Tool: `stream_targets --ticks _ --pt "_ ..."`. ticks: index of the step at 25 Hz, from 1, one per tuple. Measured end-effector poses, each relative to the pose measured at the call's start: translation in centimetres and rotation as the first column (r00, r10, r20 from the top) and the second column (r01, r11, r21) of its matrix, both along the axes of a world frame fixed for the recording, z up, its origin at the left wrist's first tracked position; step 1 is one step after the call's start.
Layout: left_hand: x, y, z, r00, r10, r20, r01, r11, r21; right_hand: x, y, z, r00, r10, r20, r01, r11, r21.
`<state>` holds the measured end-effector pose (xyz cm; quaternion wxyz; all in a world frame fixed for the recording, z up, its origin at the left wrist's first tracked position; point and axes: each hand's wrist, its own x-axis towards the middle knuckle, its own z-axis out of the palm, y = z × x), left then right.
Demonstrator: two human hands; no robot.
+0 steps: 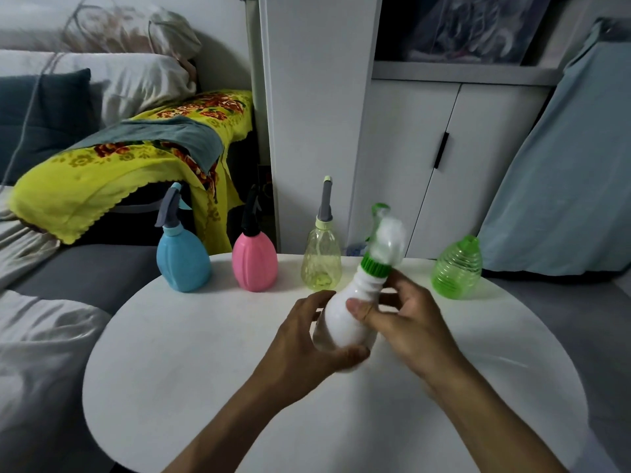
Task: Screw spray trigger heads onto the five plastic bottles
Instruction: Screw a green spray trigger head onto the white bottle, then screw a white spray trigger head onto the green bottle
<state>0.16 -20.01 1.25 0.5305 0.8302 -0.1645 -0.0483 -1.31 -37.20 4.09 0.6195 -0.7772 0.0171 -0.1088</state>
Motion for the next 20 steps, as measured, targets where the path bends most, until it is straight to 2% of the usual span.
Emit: stream_targets --ticks 3,5,8,13,20 --pt "0.6 -0.4 -0.3 0.995 0.096 -0.007 -0.096 0.995 0.028 2.2 -2.2 1.7 0.975 -0.18 0.128 0.178 0.984 0.024" --pt "1.0 -0.3 -0.5 0.99 0.137 -0.011 -0.137 0.99 0.012 4.1 -3.6 2.4 0.942 -0.274 0.196 0.289 0.956 -0.051" --pt "1.0 -0.3 -0.6 0.99 0.143 0.015 -0.143 0.989 0.035 7.6 -5.0 1.9 0.914 -0.34 0.22 0.375 0.917 -0.14" --pt "1.0 0.1 -1.0 0.986 0.121 0.115 -0.133 0.986 0.097 11.1 -5.8 -2.3 0.889 -0.423 0.179 0.455 0.862 -0.225" --pt "0.6 0.1 -1.4 0.981 0.094 0.17 -0.115 0.986 0.12 12.4 -6.0 -5.7 0.911 -0.384 0.151 0.412 0.864 -0.288"
